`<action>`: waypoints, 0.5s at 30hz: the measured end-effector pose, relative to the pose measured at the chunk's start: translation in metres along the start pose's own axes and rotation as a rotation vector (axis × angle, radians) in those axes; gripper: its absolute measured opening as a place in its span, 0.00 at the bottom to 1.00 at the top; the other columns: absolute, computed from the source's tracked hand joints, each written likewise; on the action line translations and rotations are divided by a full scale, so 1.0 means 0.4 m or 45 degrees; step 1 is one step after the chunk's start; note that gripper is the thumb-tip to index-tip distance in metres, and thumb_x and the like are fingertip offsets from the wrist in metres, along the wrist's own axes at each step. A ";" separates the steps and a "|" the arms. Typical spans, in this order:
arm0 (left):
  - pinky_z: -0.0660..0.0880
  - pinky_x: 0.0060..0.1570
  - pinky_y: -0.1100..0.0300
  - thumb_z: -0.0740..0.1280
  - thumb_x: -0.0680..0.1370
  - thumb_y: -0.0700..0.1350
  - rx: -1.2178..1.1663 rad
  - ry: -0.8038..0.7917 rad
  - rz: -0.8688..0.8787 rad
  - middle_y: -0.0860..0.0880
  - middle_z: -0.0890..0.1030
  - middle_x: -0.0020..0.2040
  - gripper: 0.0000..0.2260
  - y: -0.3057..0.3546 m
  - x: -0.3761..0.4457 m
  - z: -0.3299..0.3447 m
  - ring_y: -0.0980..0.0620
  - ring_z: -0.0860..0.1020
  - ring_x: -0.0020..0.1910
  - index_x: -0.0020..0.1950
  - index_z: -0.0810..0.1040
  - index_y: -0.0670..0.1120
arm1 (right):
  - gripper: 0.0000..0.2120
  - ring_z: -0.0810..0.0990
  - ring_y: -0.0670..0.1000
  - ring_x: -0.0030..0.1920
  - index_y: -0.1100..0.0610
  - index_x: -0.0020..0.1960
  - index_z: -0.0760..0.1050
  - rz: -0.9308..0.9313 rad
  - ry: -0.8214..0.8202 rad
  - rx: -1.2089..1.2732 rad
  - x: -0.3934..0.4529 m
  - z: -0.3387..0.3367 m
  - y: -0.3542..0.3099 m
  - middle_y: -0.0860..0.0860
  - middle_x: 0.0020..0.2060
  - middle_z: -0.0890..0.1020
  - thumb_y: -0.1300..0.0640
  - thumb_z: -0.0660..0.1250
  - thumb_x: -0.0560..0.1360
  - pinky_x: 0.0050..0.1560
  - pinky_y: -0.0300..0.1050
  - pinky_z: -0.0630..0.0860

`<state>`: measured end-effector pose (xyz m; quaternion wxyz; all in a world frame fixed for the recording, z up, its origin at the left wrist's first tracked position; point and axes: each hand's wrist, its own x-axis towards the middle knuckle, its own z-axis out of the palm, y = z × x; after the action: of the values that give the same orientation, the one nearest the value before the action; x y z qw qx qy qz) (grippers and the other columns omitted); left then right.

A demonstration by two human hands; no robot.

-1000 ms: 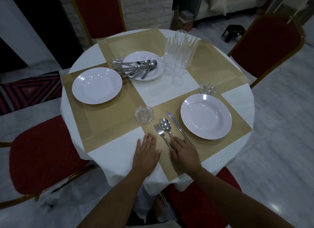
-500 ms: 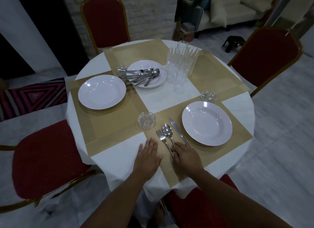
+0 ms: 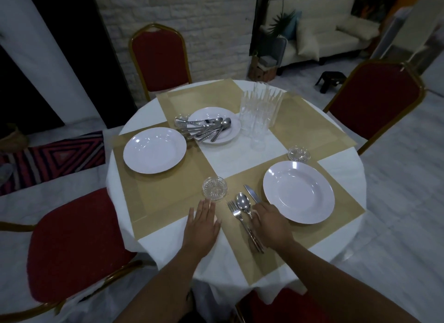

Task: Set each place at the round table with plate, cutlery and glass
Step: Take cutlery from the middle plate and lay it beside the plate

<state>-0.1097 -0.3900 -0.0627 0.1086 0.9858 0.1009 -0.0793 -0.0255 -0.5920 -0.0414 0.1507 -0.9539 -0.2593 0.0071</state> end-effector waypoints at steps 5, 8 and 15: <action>0.49 0.74 0.47 0.37 0.77 0.58 -0.045 0.124 -0.018 0.43 0.58 0.78 0.34 -0.046 0.082 -0.064 0.45 0.56 0.77 0.77 0.58 0.43 | 0.15 0.75 0.53 0.59 0.54 0.64 0.74 0.166 0.084 0.044 0.128 -0.069 -0.014 0.49 0.58 0.78 0.52 0.59 0.80 0.52 0.47 0.74; 0.46 0.75 0.48 0.33 0.74 0.59 -0.001 0.132 -0.042 0.43 0.53 0.79 0.37 -0.073 0.153 -0.110 0.46 0.51 0.78 0.78 0.53 0.44 | 0.20 0.69 0.55 0.67 0.55 0.70 0.69 0.288 0.061 0.099 0.230 -0.108 -0.026 0.50 0.67 0.72 0.52 0.60 0.79 0.61 0.50 0.71; 0.44 0.77 0.50 0.47 0.83 0.54 -0.116 0.087 -0.053 0.44 0.49 0.80 0.27 -0.087 0.335 -0.169 0.48 0.47 0.79 0.79 0.48 0.43 | 0.37 0.63 0.61 0.73 0.59 0.77 0.55 0.551 0.003 0.249 0.475 -0.150 -0.034 0.55 0.75 0.62 0.46 0.68 0.76 0.68 0.56 0.65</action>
<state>0.0214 -0.3167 -0.0285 0.1482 0.9796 0.1285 -0.0429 0.1377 -0.5036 0.0323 0.2375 -0.9682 -0.0467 0.0633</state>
